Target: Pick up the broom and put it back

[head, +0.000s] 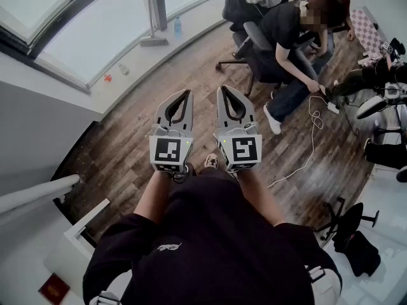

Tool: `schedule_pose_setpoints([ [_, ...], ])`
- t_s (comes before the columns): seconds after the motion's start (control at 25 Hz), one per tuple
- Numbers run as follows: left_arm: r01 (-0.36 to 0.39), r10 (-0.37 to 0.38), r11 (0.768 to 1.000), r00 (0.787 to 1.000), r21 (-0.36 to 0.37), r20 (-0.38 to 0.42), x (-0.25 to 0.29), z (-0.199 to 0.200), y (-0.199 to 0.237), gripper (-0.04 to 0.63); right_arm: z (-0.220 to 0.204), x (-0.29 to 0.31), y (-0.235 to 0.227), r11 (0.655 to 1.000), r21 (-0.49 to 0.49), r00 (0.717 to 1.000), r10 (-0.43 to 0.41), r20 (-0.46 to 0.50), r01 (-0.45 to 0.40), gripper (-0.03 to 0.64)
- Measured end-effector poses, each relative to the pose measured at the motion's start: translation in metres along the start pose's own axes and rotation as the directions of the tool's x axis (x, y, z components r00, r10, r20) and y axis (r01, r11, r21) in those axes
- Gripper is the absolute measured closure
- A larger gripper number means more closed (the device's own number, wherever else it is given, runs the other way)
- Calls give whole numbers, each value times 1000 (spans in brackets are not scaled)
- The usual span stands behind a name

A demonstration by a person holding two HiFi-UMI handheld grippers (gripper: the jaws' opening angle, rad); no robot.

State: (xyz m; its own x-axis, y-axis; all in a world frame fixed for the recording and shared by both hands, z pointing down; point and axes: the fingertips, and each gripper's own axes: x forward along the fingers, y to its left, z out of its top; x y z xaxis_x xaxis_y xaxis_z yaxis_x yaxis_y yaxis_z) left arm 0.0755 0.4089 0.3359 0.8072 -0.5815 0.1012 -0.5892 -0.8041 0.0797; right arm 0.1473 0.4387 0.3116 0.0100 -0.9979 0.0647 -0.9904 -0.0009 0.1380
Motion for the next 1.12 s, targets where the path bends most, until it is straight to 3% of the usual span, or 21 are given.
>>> schedule_pose_setpoints([
  [0.32,16,-17,999,1000,-30,-26,4,-16,19,595,-15,12,4,1000,4,1000,-26,-7,26,595],
  [0.6,-62,60,998,996,-26,-70,36,-30,35,595,-36,49,-27,1000,22,1000,21,-21,-21,595],
  [0.8,-114,112,993,990,-14,-91,75,-23,48,595,-35,96,-47,994,40,995,103,6,-103,595],
  [1.12,-210,206,978,967,-7,-151,139,-26,54,595,-41,148,-108,981,83,984,176,12,-176,595],
])
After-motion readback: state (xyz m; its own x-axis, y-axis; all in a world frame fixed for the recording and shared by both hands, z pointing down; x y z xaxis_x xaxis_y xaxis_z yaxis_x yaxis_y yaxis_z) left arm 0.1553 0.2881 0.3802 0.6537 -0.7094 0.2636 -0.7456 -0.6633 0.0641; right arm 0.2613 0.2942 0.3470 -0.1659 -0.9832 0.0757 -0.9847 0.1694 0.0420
